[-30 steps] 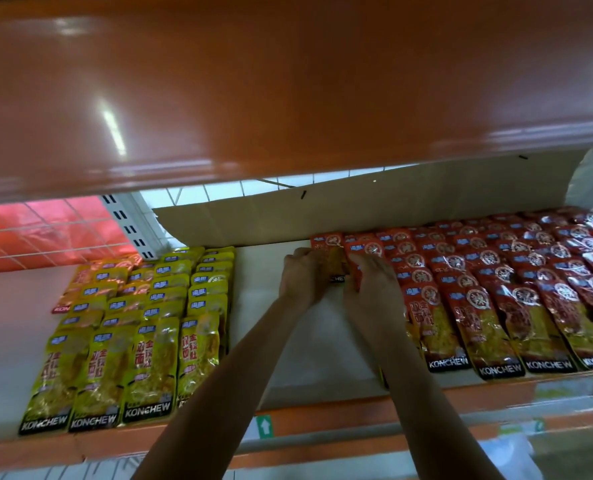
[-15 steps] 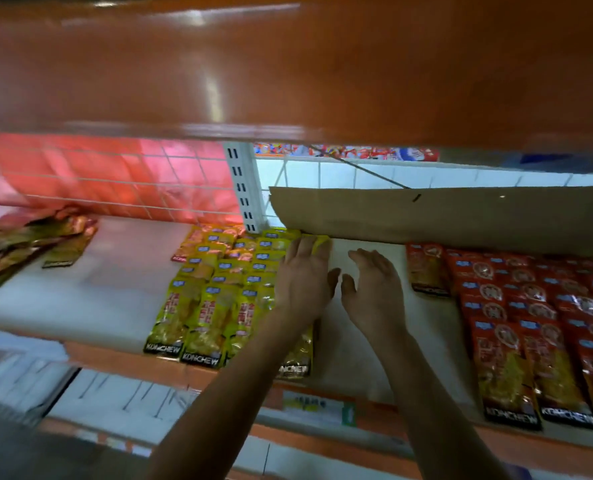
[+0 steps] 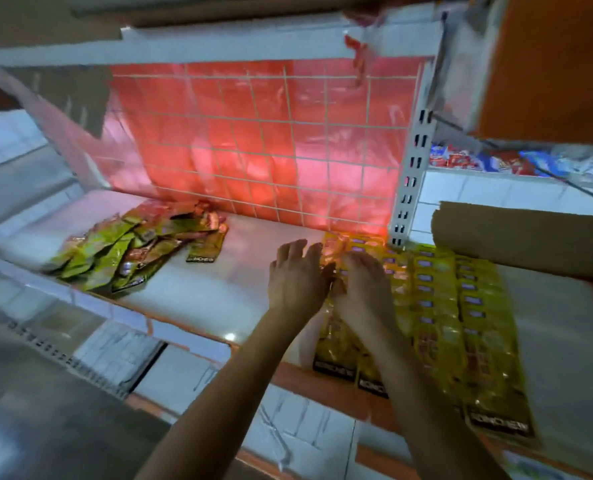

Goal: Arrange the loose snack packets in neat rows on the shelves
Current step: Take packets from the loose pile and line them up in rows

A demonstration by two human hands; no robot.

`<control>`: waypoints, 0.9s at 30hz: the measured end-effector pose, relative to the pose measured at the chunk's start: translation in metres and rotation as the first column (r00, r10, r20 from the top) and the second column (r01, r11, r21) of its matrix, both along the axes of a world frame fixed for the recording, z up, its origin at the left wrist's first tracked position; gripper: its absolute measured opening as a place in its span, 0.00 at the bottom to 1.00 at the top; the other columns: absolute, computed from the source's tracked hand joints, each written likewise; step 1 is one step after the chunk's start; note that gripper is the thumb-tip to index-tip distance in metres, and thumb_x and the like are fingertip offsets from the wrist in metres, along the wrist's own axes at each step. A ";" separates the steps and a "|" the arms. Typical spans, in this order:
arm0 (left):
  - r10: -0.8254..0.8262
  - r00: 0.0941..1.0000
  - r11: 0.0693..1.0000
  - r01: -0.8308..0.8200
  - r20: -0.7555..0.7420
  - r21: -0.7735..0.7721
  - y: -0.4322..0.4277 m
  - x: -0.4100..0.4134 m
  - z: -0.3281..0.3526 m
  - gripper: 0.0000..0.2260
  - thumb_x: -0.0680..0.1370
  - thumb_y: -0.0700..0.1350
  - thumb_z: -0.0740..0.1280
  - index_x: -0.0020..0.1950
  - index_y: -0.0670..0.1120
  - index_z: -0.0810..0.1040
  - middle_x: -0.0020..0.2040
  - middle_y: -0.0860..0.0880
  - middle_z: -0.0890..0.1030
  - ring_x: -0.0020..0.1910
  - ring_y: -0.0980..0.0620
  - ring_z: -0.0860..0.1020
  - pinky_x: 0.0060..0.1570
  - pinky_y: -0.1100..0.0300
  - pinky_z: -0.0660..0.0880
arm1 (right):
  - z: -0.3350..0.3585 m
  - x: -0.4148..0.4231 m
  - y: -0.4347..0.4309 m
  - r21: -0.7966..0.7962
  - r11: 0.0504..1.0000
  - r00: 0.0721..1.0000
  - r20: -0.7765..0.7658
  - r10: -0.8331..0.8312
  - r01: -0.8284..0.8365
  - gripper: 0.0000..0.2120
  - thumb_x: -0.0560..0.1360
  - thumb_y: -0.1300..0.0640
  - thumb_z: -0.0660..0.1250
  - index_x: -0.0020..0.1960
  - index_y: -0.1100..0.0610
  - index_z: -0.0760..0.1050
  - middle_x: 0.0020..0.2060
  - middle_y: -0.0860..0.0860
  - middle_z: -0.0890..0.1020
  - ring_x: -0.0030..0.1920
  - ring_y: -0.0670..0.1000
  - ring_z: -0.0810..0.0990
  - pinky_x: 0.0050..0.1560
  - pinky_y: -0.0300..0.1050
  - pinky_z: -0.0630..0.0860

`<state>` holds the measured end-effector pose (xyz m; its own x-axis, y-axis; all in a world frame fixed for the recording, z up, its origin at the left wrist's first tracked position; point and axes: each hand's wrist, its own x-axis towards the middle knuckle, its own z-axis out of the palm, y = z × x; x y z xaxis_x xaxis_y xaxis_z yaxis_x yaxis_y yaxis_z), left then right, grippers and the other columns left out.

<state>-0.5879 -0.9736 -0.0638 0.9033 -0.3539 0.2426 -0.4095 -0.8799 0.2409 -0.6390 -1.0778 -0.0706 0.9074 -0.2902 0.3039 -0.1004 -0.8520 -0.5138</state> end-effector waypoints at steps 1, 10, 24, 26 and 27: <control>0.014 1.000 1.000 -0.014 -0.003 0.000 0.014 0.010 -0.001 0.22 0.80 0.56 0.59 0.73 0.50 0.67 0.73 0.47 0.67 0.71 0.45 0.63 0.64 0.51 0.67 | -0.001 0.010 0.014 0.003 1.000 1.000 0.000 0.000 0.000 0.18 0.73 0.61 0.66 0.63 0.61 0.75 0.59 0.58 0.78 0.63 0.59 0.72 0.65 0.48 0.65; 0.113 0.993 0.993 -0.112 -0.034 0.043 0.121 0.092 -0.014 0.23 0.81 0.55 0.59 0.71 0.44 0.67 0.69 0.43 0.71 0.68 0.43 0.67 0.64 0.52 0.66 | -0.019 0.087 0.122 0.010 0.997 0.995 -0.070 0.071 -0.070 0.20 0.76 0.59 0.64 0.67 0.59 0.71 0.64 0.54 0.75 0.65 0.55 0.71 0.68 0.42 0.60; 0.330 0.943 0.913 -0.309 0.037 -0.265 0.202 0.212 -0.009 0.15 0.80 0.45 0.61 0.61 0.36 0.72 0.59 0.34 0.74 0.59 0.36 0.70 0.59 0.47 0.63 | 0.001 0.211 0.200 0.292 0.955 0.993 -0.090 0.077 -0.047 0.18 0.75 0.60 0.63 0.64 0.55 0.76 0.59 0.56 0.80 0.59 0.58 0.76 0.58 0.47 0.71; 0.351 0.936 0.895 -0.343 -0.023 -0.284 0.207 0.229 -0.004 0.17 0.80 0.47 0.60 0.62 0.36 0.71 0.60 0.33 0.73 0.60 0.35 0.70 0.59 0.47 0.62 | 0.003 0.233 0.204 0.376 0.926 0.992 -0.106 0.071 -0.026 0.17 0.76 0.60 0.63 0.63 0.55 0.77 0.59 0.56 0.81 0.60 0.58 0.77 0.59 0.48 0.72; 0.360 0.931 0.891 -0.363 -0.064 -0.273 0.209 0.237 -0.002 0.18 0.81 0.49 0.60 0.63 0.35 0.70 0.61 0.32 0.73 0.60 0.34 0.70 0.60 0.47 0.61 | 0.002 0.243 0.206 0.401 0.916 0.990 -0.129 0.065 -0.008 0.16 0.76 0.59 0.63 0.63 0.56 0.77 0.59 0.56 0.80 0.61 0.59 0.76 0.60 0.48 0.71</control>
